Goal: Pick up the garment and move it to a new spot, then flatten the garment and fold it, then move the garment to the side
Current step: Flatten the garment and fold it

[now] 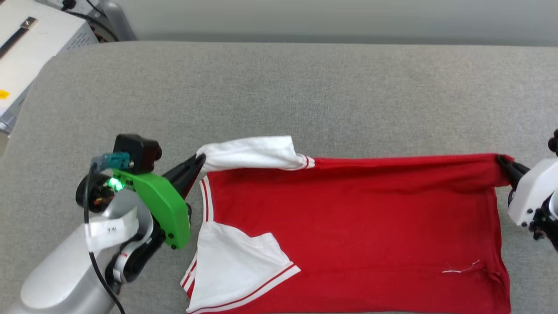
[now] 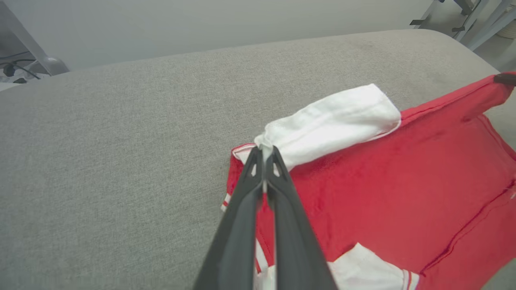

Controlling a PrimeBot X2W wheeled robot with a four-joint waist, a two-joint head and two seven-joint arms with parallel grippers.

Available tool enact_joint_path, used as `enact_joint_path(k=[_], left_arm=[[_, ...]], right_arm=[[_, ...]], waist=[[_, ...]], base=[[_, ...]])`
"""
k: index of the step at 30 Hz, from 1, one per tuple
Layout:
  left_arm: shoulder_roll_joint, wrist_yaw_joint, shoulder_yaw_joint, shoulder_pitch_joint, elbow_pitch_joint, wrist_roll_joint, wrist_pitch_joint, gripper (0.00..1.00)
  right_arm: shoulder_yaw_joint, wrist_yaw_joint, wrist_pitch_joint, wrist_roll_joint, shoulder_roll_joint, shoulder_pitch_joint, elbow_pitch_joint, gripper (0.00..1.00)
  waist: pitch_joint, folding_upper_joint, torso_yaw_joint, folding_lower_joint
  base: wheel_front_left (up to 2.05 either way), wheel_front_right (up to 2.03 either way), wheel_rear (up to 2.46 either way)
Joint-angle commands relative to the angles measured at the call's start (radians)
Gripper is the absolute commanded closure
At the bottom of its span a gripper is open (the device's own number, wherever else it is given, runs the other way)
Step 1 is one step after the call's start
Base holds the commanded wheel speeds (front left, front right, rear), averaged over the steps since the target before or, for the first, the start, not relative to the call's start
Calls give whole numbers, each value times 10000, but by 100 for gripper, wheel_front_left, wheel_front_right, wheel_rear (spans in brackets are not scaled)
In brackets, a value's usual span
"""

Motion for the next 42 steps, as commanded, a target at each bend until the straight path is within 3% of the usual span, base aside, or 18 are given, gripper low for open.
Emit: enact_joint_path(k=[1, 13, 23, 35, 36, 37, 38, 42], left_arm=[[88, 153, -10, 436, -103, -154, -63, 100], [515, 888, -160, 2891, -956, -856, -257, 100], [563, 855, -739, 3842, -766, -1055, 29, 100], [378, 595, -982, 3932, -251, -1424, 402, 100], [336, 573, -1023, 3923, -202, -1404, 403, 96], [290, 537, -1087, 3910, -135, -1372, 420, 56], [243, 526, -1131, 3897, -69, -1336, 411, 0], [101, 528, -1127, 3834, 145, -1171, 117, 0]], right_arm=[[-56, -6, -131, 234, -93, 463, -209, 100], [215, -6, -264, 1169, -563, 2836, -1831, 100], [903, -6, 42, 1377, -1152, 3864, -2283, 100], [1875, -6, -103, 1156, -1641, 3742, -1975, 100], [1910, -6, -115, 1203, -1652, 3746, -1937, 100], [1949, -6, -130, 1285, -1654, 3761, -1898, 56], [1971, -6, -130, 1404, -1640, 3785, -1859, 0], [1964, -6, -190, 1828, -1660, 3858, -1994, 0]], waist=[[-626, 119, 70, 1], [-1142, 119, 209, 1], [-1244, 119, 229, 1], [-1015, 119, 252, 1], [-1014, 119, 259, 1], [-1022, 119, 267, 1], [-1041, 119, 272, 1], [-1196, 119, 273, 1]], base=[[0, 0, 0], [0, 0, 0], [0, 0, 0], [0, 0, 0], [0, 0, 0], [0, 0, 0], [0, 0, 0], [0, 0, 0]])
